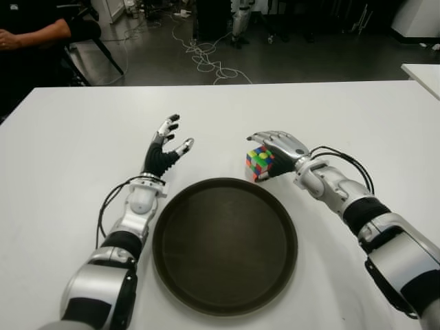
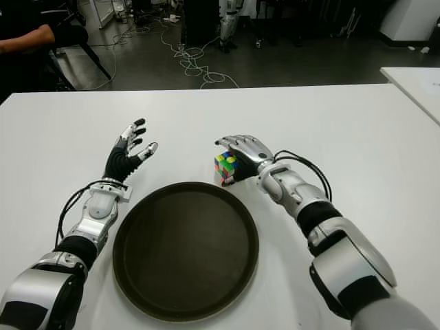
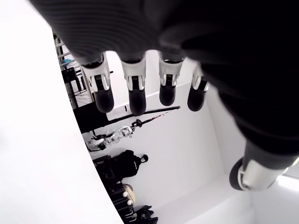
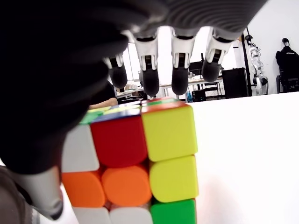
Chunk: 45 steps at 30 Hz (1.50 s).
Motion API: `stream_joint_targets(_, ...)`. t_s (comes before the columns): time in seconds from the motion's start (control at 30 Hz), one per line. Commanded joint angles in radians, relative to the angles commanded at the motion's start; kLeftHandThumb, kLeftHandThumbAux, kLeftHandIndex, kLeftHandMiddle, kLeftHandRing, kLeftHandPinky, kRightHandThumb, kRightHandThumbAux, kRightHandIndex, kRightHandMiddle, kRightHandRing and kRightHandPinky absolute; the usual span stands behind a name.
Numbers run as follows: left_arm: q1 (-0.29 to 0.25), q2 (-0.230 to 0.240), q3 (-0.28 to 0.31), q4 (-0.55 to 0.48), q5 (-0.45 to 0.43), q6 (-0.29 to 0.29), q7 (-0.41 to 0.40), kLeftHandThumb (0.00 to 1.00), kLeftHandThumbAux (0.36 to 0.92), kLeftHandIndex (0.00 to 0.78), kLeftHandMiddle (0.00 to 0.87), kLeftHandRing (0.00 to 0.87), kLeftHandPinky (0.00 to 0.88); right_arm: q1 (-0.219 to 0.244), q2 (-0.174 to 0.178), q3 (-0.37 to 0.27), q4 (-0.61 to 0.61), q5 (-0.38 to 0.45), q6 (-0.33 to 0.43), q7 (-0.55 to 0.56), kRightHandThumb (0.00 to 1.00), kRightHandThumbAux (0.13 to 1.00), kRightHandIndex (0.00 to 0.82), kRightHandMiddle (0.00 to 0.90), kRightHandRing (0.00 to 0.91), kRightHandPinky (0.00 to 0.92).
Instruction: Pick up the Rubik's Cube and put it in the plate
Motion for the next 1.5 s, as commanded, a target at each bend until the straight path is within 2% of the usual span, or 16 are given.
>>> stream_joint_targets(0.37, 0.001, -0.004, 0.006, -0.002, -0.012, -0.006, -0.009, 0.043, 0.556, 0.038, 0.068, 0.079, 0.117, 0.006, 0.004, 0.006, -0.011, 0.0, -0.008, 0.034, 0.0, 0.712, 0.119, 0.11, 0.115, 0.116)
stream_joint_targets(0.73, 0.003, -0.001, 0.003, -0.005, -0.007, -0.006, -0.005, 0.035, 0.589, 0.026, 0.051, 0.074, 0.127, 0.014, 0.012, 0.013, -0.023, -0.002, 0.004, 0.073, 0.0, 0.723, 0.129, 0.125, 0.131, 0.138)
stream_joint_targets(1.27, 0.007, -0.002, 0.001, -0.01, -0.004, -0.021, 0.002, 0.029, 0.582, 0.03, 0.055, 0.069, 0.112, 0.019, 0.015, 0.028, -0.031, -0.013, 0.013, 0.09, 0.0, 0.709, 0.142, 0.149, 0.147, 0.137)
stream_joint_targets(1.5, 0.012, 0.0, -0.001, -0.016, -0.002, -0.023, 0.003, 0.011, 0.558, 0.016, 0.044, 0.071, 0.128, 0.022, 0.015, 0.033, -0.036, -0.012, 0.014, 0.087, 0.0, 0.709, 0.142, 0.157, 0.154, 0.143)
